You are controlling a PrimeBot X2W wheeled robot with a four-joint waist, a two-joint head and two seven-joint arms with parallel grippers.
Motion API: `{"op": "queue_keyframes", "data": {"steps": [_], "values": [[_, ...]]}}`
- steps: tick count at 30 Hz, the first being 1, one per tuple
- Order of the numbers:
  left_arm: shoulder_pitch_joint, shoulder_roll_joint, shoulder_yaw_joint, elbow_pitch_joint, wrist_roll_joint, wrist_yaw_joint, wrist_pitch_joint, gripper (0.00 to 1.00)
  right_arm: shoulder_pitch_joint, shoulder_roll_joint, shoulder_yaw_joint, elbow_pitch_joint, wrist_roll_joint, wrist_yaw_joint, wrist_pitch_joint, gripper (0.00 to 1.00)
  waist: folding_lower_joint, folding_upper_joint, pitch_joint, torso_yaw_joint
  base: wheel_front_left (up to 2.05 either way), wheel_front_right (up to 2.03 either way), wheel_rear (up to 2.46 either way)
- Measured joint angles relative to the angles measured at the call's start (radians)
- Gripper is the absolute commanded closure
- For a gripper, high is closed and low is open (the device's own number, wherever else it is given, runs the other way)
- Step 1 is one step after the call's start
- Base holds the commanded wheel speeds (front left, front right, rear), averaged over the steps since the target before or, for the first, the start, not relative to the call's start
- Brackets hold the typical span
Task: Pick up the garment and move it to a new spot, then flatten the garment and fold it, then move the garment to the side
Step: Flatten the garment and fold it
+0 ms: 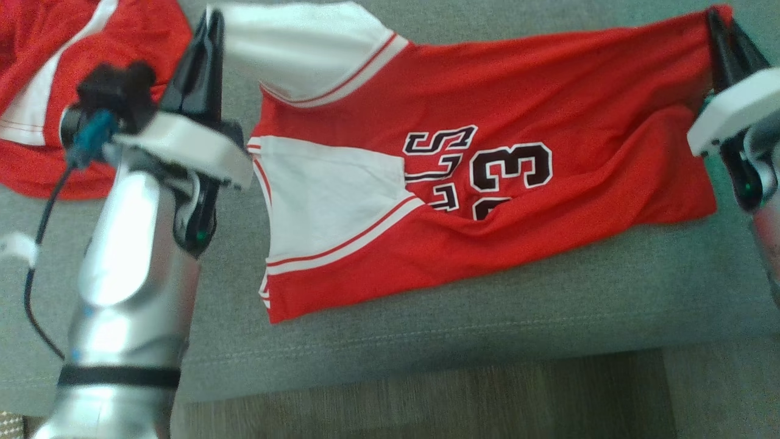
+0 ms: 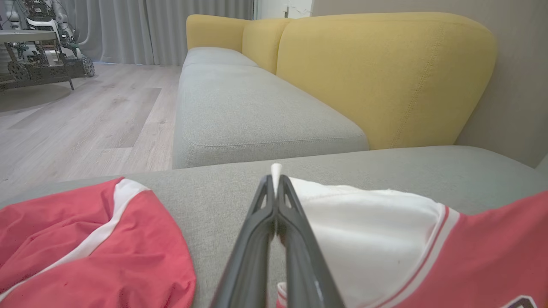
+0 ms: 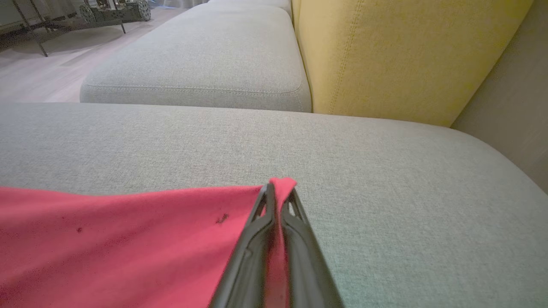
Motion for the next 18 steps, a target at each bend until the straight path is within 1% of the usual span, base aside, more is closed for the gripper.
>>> {"op": "queue_keyframes", "data": {"steps": [5,8,9,11,18], "values": [[0.127,0.036,-0.031,-0.090,-0.007,-0.001,0.000,1.00,0.079,-0.034,-0.003,-0.057,-0.029,0.000,0.000,1.00,0.0000,0.0000,-0.034,0.010,0.00,0.00,0.00],[0.199,0.066,-0.056,-0.131,-0.019,-0.007,0.000,1.00,0.121,-0.047,-0.004,-0.088,-0.029,0.000,0.000,1.00,0.0000,0.0000,-0.054,0.013,0.00,0.00,0.00],[0.199,0.066,-0.056,-0.131,-0.019,-0.007,0.000,1.00,0.121,-0.047,-0.004,-0.088,-0.029,0.000,0.000,1.00,0.0000,0.0000,-0.054,0.013,0.00,0.00,0.00],[0.241,0.090,-0.077,-0.157,-0.027,-0.007,0.001,1.00,0.146,-0.054,-0.004,-0.112,-0.029,0.000,0.000,1.00,0.0000,0.0000,-0.064,0.016,0.00,0.00,0.00],[0.359,0.173,-0.178,-0.265,-0.066,-0.008,0.067,1.00,0.224,-0.114,0.038,-0.175,-0.038,0.000,0.000,1.00,0.0000,0.0000,-0.096,0.030,0.00,0.00,0.00]]}}
